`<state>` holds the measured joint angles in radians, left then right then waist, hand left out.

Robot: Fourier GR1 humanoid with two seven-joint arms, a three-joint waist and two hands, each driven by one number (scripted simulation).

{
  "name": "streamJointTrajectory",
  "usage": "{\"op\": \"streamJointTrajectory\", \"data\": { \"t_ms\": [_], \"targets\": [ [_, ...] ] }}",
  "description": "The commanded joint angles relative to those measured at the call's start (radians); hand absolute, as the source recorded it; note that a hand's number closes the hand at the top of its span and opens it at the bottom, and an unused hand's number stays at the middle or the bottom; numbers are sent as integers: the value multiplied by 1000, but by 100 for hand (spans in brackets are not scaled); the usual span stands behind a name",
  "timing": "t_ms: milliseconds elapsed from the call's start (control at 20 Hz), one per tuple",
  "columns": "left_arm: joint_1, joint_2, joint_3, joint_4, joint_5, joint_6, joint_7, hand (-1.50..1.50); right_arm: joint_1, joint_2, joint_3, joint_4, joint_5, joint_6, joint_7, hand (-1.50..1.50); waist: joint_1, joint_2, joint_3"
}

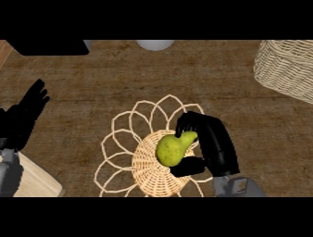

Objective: Pick the pear from the placemat and place it in the basket

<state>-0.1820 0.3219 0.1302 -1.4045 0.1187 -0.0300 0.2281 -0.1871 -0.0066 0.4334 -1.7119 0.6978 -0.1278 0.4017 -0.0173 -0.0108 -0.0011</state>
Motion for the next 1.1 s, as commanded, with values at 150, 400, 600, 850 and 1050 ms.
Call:
{"op": "streamJointTrajectory", "data": {
  "t_ms": [150,400,600,850,1050],
  "targets": [
    [-47,5,18,51,9,-19,-7,0,-91,6,24,-328,158,13,351,150,7,7,0],
    [-6,-37,-21,1,-38,20,-6,0,-253,6,-142,-379,184,162,482,150,19,9,1],
    [3,-64,-30,20,-56,32,-43,0,-449,-31,-321,-312,120,266,510,150,22,12,0],
    [13,-10,21,19,-6,-40,-38,0,-611,-75,-419,-205,145,278,552,150,26,10,1],
    [-15,-69,-26,1,-52,21,-1,0,-613,-162,-517,-74,134,206,420,150,22,12,1]
  ]
}}
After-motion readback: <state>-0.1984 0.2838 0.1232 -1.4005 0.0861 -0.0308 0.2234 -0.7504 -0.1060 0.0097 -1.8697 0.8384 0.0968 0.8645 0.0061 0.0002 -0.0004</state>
